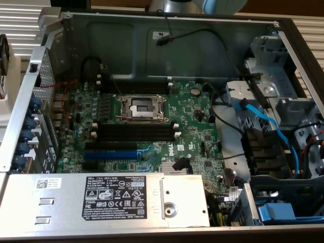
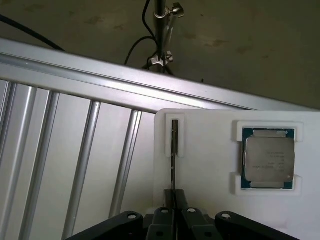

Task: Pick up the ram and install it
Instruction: 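Pick up the ram and move it above insertion slot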

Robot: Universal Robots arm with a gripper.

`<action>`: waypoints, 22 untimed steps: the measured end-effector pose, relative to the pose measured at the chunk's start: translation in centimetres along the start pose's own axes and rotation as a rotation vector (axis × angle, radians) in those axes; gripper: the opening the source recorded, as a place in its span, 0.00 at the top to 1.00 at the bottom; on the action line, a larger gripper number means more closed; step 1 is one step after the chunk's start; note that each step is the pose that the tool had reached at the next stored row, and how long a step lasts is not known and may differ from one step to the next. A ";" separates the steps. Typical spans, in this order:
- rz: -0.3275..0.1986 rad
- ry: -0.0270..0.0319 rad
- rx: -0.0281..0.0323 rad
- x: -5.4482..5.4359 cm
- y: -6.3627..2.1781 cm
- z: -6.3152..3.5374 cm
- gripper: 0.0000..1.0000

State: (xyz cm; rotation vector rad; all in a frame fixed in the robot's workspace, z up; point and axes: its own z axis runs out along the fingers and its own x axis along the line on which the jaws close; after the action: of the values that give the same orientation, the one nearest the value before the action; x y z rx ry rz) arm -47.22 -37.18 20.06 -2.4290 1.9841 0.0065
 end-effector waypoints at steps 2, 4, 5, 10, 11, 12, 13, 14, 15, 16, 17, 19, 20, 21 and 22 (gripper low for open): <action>0.000 0.0000 0.0000 0.0 0.00 0.00 0.88; 0.000 0.0000 0.0000 0.0 0.00 0.00 0.88; 0.000 0.0000 0.0001 0.0 0.00 0.00 0.88; 0.000 0.0000 0.0000 0.0 0.00 0.00 0.88; 0.000 0.0000 0.0000 0.0 0.00 0.00 0.88; 0.000 0.0000 0.0000 0.0 0.00 0.00 0.88; 0.000 0.0000 0.0001 0.0 0.00 0.00 0.88; 0.000 0.0000 0.0000 0.0 0.00 0.00 0.88; 0.000 0.0000 0.0001 0.0 0.00 0.00 0.88; 0.000 0.0000 0.0000 0.0 0.00 0.00 0.88; 0.000 -0.0001 0.0002 0.0 0.00 -0.03 0.88; 0.000 -0.0001 0.0002 0.0 0.00 -0.39 0.88; 0.000 0.0000 0.0002 0.0 0.00 -0.67 0.88; 0.000 0.0000 0.0001 0.0 0.00 -1.02 0.88; 0.000 0.0001 0.0000 0.0 0.00 -1.45 0.88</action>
State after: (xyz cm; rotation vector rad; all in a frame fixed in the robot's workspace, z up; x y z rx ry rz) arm -47.22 -37.18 21.51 -2.4291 1.9841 0.0063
